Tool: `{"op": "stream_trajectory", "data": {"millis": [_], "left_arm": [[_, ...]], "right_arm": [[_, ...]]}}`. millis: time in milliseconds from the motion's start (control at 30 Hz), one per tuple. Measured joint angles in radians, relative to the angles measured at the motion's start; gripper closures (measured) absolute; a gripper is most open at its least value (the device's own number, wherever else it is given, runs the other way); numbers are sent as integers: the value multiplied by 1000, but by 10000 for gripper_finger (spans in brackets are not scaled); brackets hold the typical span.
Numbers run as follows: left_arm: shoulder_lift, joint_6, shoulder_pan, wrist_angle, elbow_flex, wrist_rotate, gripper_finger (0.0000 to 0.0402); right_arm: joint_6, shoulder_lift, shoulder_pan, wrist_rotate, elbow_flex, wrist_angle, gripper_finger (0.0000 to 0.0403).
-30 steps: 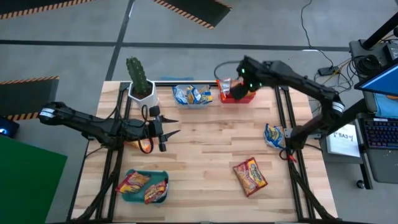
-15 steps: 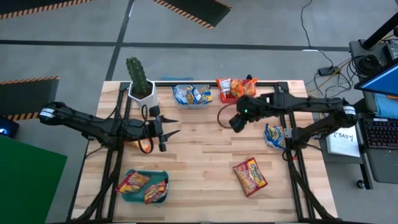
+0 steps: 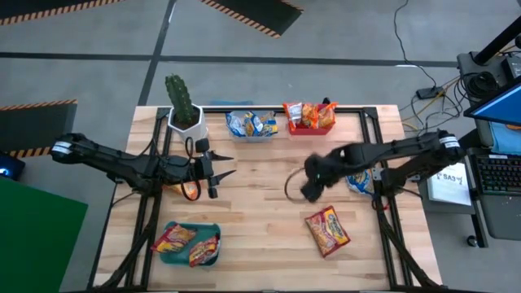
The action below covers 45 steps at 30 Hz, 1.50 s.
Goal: Sort Maruchan noodles
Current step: Put the red noodle pack into the green bin
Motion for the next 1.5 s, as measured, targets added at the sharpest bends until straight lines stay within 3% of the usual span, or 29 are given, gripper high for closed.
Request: {"op": "stream_trajectory", "data": {"millis": [267,500,633,700,867,933,967,1133,1267,1500], "left_arm": [[0,-1,0,-2,0,0,237],[0,-1,0,-2,0,0,237],[0,-1,0,1,0,0,237],[0,-1,0,5,0,0,237],[0,-7,0,21,0,1,237],[0,-23,0,23,0,1,237],[0,-33,0,23,0,1,237],[34,-133,0,25,-8,1,237],[115,-221,0,43,-44,1,237],[317,-312,5,176,-40,0,237]], "right_arm": [[30,136,228,-365,-123,94,216],[23,296,305,-398,-192,109,216],[-57,363,290,-289,-189,182,216],[-110,380,268,-166,-168,209,216],[-215,380,222,499,-105,348,216],[-312,347,223,673,-89,473,216],[-381,331,226,712,-84,540,216],[-656,294,217,725,-143,864,218],[-828,285,211,720,-233,1220,226],[-921,359,146,719,-440,1824,244]]}}
